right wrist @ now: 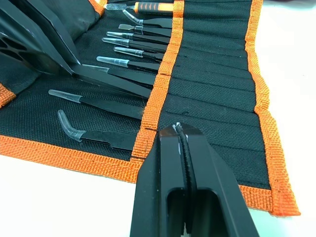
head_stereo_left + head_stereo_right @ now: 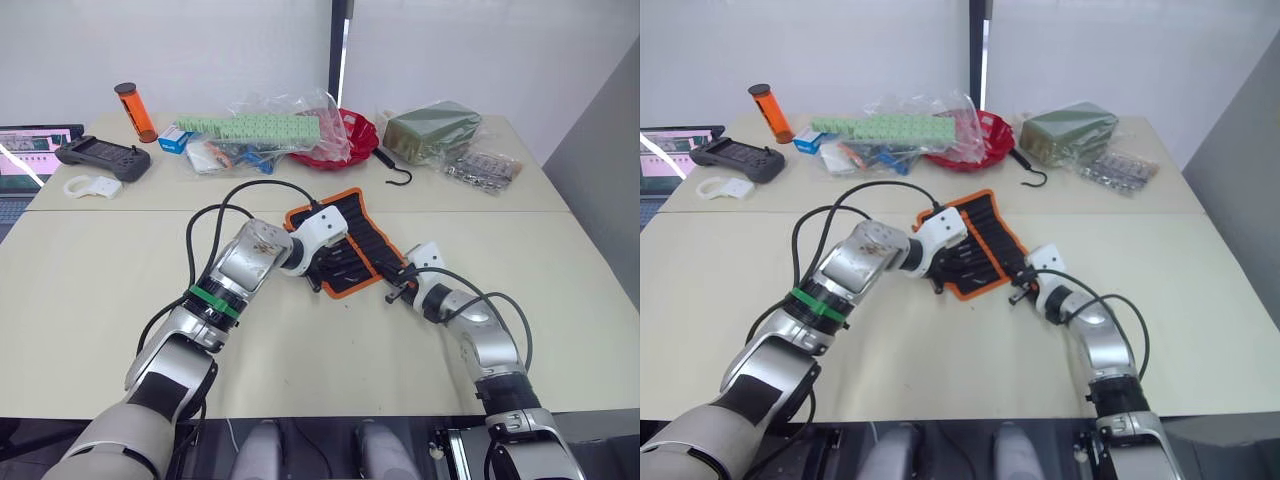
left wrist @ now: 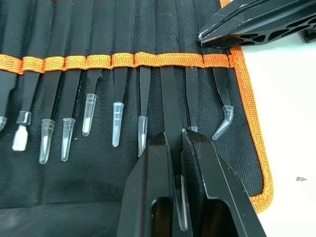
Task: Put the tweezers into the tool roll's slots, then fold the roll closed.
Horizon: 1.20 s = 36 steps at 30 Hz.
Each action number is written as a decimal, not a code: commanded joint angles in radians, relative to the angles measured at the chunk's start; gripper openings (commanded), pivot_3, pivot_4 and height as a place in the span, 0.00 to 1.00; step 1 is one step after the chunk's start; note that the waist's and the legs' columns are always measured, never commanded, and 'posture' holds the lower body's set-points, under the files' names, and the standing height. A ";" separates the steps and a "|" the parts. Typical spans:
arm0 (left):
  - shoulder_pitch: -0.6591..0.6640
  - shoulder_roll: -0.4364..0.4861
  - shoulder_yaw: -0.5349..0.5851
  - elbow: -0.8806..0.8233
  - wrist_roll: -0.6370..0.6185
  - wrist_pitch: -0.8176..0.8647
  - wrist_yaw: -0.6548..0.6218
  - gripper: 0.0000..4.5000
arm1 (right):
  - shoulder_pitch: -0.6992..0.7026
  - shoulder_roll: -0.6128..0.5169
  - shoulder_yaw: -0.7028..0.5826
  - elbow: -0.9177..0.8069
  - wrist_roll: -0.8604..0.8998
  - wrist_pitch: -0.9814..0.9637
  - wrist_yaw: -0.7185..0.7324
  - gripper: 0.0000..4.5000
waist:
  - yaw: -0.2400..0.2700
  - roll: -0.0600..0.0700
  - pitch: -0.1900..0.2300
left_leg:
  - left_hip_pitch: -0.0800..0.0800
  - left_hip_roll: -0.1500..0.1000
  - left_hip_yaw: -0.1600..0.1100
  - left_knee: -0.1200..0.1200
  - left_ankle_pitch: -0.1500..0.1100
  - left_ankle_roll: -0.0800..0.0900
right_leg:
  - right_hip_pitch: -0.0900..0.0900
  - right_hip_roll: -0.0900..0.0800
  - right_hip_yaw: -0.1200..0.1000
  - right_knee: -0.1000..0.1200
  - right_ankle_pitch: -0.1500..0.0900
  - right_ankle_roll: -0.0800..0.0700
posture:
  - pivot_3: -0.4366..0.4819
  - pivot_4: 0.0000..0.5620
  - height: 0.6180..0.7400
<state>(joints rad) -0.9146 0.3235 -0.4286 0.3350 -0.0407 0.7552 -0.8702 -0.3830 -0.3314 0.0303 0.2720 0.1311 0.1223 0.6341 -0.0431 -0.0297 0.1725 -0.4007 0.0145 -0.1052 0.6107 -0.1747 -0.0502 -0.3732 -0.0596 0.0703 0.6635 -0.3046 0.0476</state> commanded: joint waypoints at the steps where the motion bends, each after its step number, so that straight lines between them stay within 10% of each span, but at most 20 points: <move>1: -0.015 -0.012 0.013 0.019 0.008 -0.048 -0.006 0.01 | 0.003 -0.001 0.012 0.012 -0.007 0.020 0.001 0.00 | 0.000 0.000 0.000 | 0.000 0.000 0.000 0.000 0.000 0.000 | 0.000 0.000 0.000 0.000 0.000 0.000 | 0.48 0.27 1.00; 31: -0.154 -0.209 0.074 0.406 0.095 -0.400 0.031 0.01 | 0.041 0.002 0.029 -0.021 -0.016 0.037 0.002 0.00 | 0.001 0.000 0.000 | -0.001 -0.001 0.000 0.001 0.000 0.000 | 0.000 0.000 0.000 0.000 0.000 0.000 | 0.48 0.27 1.00; 36: -0.136 -0.185 0.106 0.366 0.086 -0.369 0.024 0.42 | 0.035 -0.004 0.024 -0.007 -0.015 0.032 0.005 0.00 | 0.000 0.000 0.000 | -0.001 -0.001 0.000 0.001 0.000 0.000 | 0.000 0.000 0.000 0.000 0.000 0.001 | 0.48 0.27 1.00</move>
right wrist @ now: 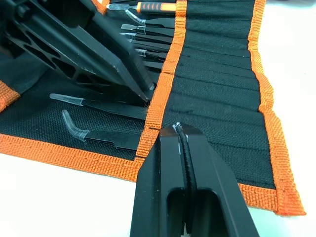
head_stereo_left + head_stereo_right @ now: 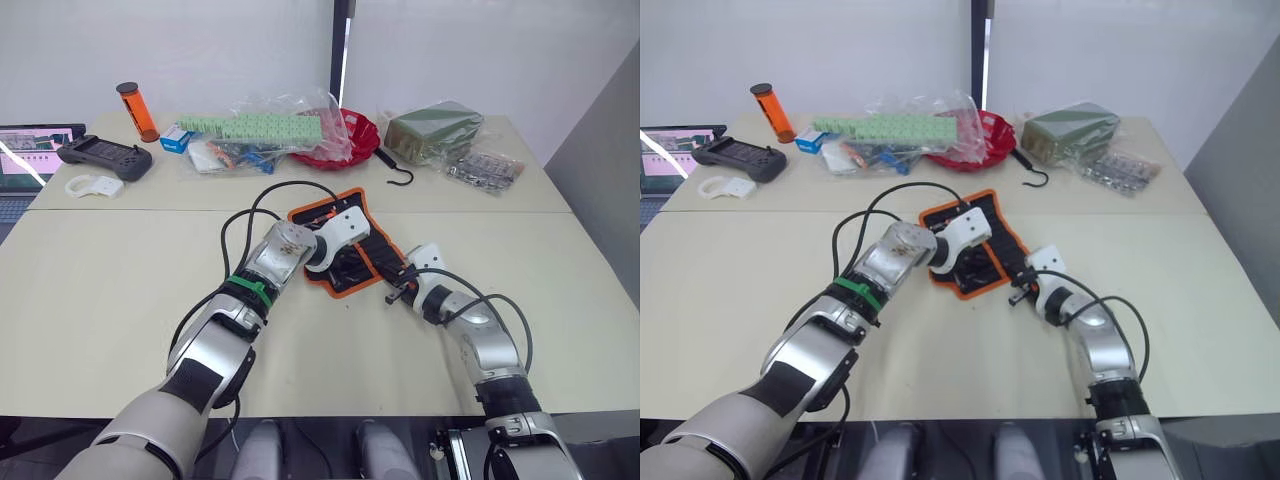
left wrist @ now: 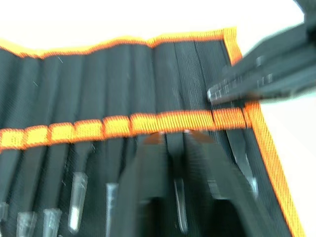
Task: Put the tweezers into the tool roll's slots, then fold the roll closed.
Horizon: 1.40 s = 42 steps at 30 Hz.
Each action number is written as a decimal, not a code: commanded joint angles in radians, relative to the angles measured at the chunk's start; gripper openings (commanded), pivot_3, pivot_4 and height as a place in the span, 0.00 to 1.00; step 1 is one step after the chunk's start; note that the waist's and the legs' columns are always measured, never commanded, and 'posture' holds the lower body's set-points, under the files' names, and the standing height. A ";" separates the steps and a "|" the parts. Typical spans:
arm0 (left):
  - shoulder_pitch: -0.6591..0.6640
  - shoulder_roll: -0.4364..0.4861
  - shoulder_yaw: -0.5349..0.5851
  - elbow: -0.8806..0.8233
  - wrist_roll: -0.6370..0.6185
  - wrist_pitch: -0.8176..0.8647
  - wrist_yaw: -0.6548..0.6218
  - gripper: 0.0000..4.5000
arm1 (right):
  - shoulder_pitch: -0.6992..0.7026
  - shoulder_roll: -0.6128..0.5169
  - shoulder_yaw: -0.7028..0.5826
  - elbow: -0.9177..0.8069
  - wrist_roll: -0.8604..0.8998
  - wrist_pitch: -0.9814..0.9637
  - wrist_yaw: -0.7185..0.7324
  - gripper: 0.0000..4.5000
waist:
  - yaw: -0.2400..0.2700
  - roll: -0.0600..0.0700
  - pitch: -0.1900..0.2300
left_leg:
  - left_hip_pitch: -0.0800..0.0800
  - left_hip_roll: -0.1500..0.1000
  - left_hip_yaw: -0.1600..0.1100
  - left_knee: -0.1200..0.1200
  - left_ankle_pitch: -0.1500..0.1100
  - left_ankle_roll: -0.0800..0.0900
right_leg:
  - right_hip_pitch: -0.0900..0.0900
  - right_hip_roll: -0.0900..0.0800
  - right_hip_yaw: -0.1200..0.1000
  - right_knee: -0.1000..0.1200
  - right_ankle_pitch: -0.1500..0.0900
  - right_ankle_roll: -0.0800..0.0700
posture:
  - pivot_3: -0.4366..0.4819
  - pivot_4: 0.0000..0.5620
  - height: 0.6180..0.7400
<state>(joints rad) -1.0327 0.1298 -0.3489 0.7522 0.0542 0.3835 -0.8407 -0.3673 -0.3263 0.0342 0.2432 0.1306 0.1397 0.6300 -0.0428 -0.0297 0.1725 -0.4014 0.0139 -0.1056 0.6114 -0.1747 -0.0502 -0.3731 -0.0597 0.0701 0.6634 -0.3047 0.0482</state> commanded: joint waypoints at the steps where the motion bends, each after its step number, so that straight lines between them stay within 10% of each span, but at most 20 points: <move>1: -0.015 0.011 0.028 -0.057 -0.008 0.005 -0.009 0.51 | 0.018 -0.010 0.020 0.024 -0.015 0.013 0.011 0.00 | 0.000 0.000 0.000 | 0.000 0.000 0.000 0.000 0.000 0.000 | 0.000 0.000 0.000 0.000 0.000 0.000 | 0.48 0.27 1.00; 8: 0.108 0.209 0.150 -0.384 -0.104 0.199 -0.100 0.99 | -0.008 -0.032 0.013 0.042 -0.012 -0.010 0.037 0.00 | -0.014 0.000 0.000 | 0.002 0.001 0.000 -0.002 0.000 0.000 | 0.000 0.000 0.000 0.001 0.000 0.000 | 0.48 0.27 1.00; 20: 0.459 0.541 0.419 -0.860 -0.329 0.311 -0.185 0.99 | -0.027 -0.090 -0.007 -0.179 0.091 0.076 0.155 0.00 | -0.010 0.005 0.003 | -0.001 0.001 0.000 -0.002 0.000 0.000 | -0.003 0.000 0.000 0.001 0.000 0.000 | 0.48 0.27 1.00; 33: 1.012 0.577 0.734 -1.121 -0.518 0.220 -0.153 1.00 | -0.038 -0.046 0.162 -0.433 0.047 0.338 0.061 0.96 | 0.006 0.005 0.003 | -0.009 0.002 0.000 0.001 0.000 0.000 | -0.012 0.000 0.001 0.003 0.001 -0.002 | 0.48 0.27 1.00; 42: 1.128 0.590 0.715 -1.148 -0.555 0.162 -0.155 1.00 | -0.092 0.074 0.275 -0.347 -0.057 0.313 -0.050 0.99 | 0.003 0.005 0.003 | -0.008 0.003 0.001 -0.001 0.000 0.000 | -0.013 0.000 0.001 0.004 0.001 -0.002 | 0.48 0.27 1.00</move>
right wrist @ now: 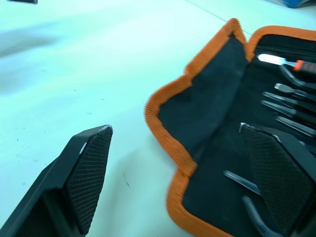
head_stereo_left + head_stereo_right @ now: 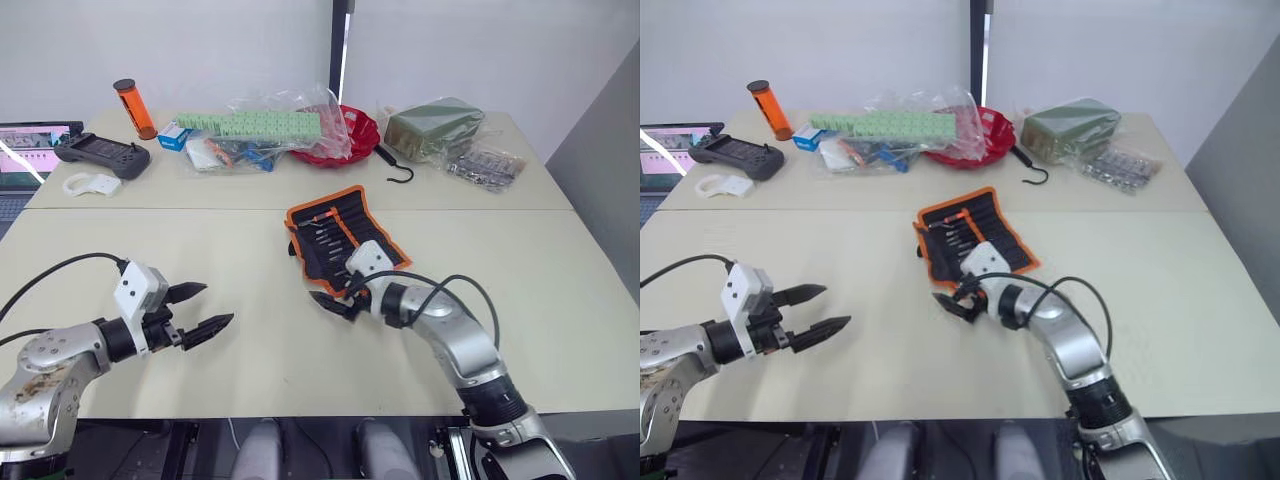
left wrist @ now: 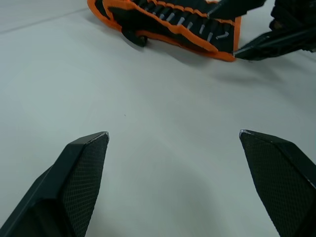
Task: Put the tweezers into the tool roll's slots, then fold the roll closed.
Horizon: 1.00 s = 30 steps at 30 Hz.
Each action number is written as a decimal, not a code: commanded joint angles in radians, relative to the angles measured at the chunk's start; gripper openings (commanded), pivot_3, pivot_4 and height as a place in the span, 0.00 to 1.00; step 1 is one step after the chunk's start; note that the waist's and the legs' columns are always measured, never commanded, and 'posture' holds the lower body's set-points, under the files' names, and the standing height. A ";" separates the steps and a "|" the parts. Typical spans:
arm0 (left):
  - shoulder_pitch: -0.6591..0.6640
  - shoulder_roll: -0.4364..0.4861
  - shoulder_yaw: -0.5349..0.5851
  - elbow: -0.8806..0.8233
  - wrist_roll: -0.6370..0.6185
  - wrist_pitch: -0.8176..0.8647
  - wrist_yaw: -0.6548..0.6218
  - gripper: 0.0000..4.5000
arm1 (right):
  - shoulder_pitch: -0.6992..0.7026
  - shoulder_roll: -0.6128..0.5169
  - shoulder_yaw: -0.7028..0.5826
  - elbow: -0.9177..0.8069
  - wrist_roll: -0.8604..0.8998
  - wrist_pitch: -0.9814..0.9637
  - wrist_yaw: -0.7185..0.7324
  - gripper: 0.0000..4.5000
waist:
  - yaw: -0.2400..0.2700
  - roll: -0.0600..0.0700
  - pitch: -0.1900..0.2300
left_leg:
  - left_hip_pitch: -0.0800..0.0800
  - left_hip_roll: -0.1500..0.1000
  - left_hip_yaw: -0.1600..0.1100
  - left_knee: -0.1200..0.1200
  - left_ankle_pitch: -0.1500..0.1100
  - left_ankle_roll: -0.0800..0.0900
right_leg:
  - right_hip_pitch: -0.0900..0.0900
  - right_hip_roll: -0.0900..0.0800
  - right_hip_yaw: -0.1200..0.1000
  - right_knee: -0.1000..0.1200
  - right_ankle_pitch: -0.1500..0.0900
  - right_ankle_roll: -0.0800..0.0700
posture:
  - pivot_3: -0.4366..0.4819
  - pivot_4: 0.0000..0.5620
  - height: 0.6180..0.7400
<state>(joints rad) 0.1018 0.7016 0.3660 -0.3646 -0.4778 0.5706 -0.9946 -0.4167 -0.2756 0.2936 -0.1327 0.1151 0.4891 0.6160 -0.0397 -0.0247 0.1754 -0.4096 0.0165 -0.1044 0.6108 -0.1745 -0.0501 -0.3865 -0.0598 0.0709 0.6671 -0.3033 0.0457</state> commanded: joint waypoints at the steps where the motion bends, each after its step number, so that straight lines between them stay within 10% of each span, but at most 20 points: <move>1: -0.011 0.023 -0.004 -0.024 -0.012 -0.037 0.001 1.00 | -0.054 0.033 0.024 0.048 -0.057 -0.044 -0.048 0.99 | 0.000 0.000 0.000 | 0.000 0.000 0.000 0.000 0.000 0.000 | 0.000 0.000 0.000 0.000 0.000 0.000 | 0.48 0.27 1.00; 10: -0.056 0.071 -0.039 0.044 0.015 -0.073 0.006 1.00 | -0.139 0.104 0.046 0.175 -0.140 -0.083 -0.125 0.99 | -0.004 0.000 0.000 | 0.000 0.000 0.000 -0.001 0.000 0.000 | -0.001 0.000 0.000 0.000 0.000 -0.001 | 0.48 0.27 1.00; 24: -0.207 0.125 -0.152 0.237 0.131 -0.243 -0.012 1.00 | -0.204 0.116 0.060 0.265 -0.132 -0.169 -0.043 0.00 | -0.004 0.000 0.000 | 0.001 0.000 0.000 -0.001 0.000 0.000 | -0.001 0.000 -0.001 0.001 0.000 -0.001 | 0.48 0.27 1.00; 30: -0.313 0.168 -0.245 0.393 0.238 -0.465 -0.101 1.00 | -0.182 0.058 0.130 0.237 -0.115 -0.295 0.152 0.00 | -0.008 0.000 0.000 | 0.002 0.000 0.000 -0.003 0.000 0.000 | -0.003 0.001 -0.001 0.005 0.000 -0.001 | 0.48 0.27 1.00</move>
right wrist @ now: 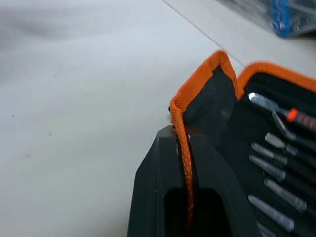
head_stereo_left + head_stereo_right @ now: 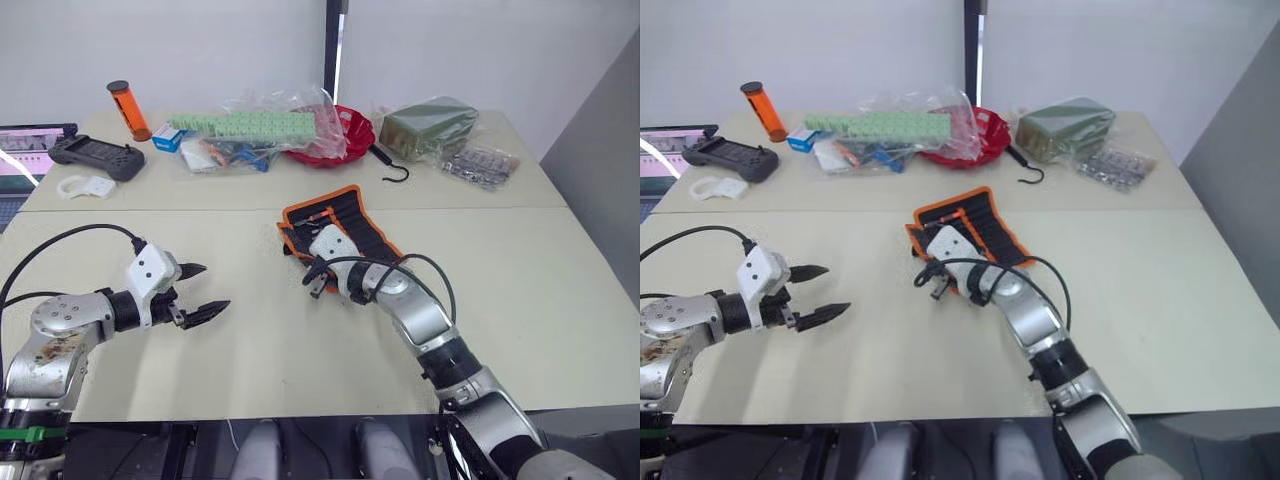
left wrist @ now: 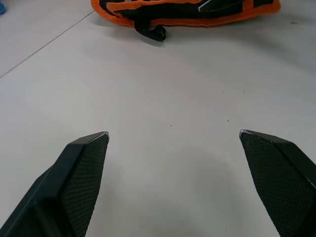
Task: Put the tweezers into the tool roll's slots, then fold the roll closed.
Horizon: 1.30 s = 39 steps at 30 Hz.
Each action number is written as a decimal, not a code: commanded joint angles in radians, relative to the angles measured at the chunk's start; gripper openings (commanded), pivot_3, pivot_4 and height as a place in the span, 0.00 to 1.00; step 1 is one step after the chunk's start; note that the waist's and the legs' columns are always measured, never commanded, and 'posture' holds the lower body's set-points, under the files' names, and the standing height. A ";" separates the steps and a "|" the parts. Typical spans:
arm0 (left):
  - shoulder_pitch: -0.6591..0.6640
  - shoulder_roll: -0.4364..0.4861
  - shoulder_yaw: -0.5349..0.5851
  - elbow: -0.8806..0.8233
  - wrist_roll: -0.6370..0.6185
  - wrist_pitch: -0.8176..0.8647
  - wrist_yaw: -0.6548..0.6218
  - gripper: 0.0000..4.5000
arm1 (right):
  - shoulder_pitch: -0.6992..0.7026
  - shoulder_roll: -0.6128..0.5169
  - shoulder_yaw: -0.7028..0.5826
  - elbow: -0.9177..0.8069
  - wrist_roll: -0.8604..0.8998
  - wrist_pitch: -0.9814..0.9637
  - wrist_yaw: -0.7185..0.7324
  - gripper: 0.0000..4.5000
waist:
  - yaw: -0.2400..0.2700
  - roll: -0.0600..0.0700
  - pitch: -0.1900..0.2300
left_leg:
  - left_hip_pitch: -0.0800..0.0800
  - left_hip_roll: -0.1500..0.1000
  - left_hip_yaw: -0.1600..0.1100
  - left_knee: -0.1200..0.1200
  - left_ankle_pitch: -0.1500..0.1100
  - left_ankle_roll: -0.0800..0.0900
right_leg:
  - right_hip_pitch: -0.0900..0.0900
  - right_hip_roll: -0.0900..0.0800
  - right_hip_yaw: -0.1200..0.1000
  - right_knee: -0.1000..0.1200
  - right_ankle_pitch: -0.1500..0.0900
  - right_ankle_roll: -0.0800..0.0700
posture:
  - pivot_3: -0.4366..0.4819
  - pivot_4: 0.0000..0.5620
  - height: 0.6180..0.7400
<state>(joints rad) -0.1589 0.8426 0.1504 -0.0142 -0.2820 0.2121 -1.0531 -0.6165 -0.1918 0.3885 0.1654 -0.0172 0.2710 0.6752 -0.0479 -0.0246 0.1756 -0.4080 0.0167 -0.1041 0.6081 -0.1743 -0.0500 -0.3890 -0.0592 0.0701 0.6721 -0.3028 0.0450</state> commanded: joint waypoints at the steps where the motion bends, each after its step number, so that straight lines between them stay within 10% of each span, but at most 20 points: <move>1: -0.076 0.030 -0.046 0.068 0.057 -0.141 -0.058 1.00 | 0.029 -0.042 0.040 -0.070 0.018 -0.095 0.119 0.00 | 0.002 0.000 0.000 | 0.000 0.000 0.000 0.000 0.000 0.000 | 0.000 0.000 0.000 0.001 0.000 0.000 | 0.48 0.27 1.00; 22: -0.556 -0.159 -0.360 0.555 0.223 -0.576 -0.315 1.00 | 0.152 -0.193 -0.011 -0.186 0.019 -0.188 0.247 0.00 | 0.006 0.000 0.000 | -0.002 -0.002 -0.001 0.006 0.000 0.000 | 0.001 0.000 -0.001 0.003 0.000 0.000 | 0.48 0.27 1.00; 36: -0.715 -0.246 -0.396 0.845 0.325 -0.773 -0.293 0.01 | 0.188 -0.228 -0.048 -0.201 0.006 -0.162 0.214 0.00 | 0.005 -0.001 0.000 | -0.003 -0.002 -0.001 0.007 0.000 0.000 | 0.000 0.000 -0.001 0.005 0.000 0.000 | 0.48 0.27 1.00; 39: -0.697 -0.234 -0.379 0.822 0.300 -0.740 -0.307 0.01 | 0.179 -0.242 -0.048 -0.157 -0.010 -0.181 0.206 0.00 | 0.005 -0.001 0.000 | -0.002 -0.002 -0.001 0.007 0.000 0.000 | 0.000 0.000 -0.001 0.005 0.000 0.000 | 0.48 0.27 1.00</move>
<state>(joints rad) -0.8458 0.5852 -0.2570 0.8271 0.0385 -0.5423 -1.3552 -0.4288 -0.4187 0.3729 -0.0017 -0.0189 0.1014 0.8842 -0.0432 -0.0253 0.1755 -0.4104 0.0144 -0.1056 0.6152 -0.1742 -0.0498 -0.3888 -0.0595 0.0693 0.6779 -0.3030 0.0454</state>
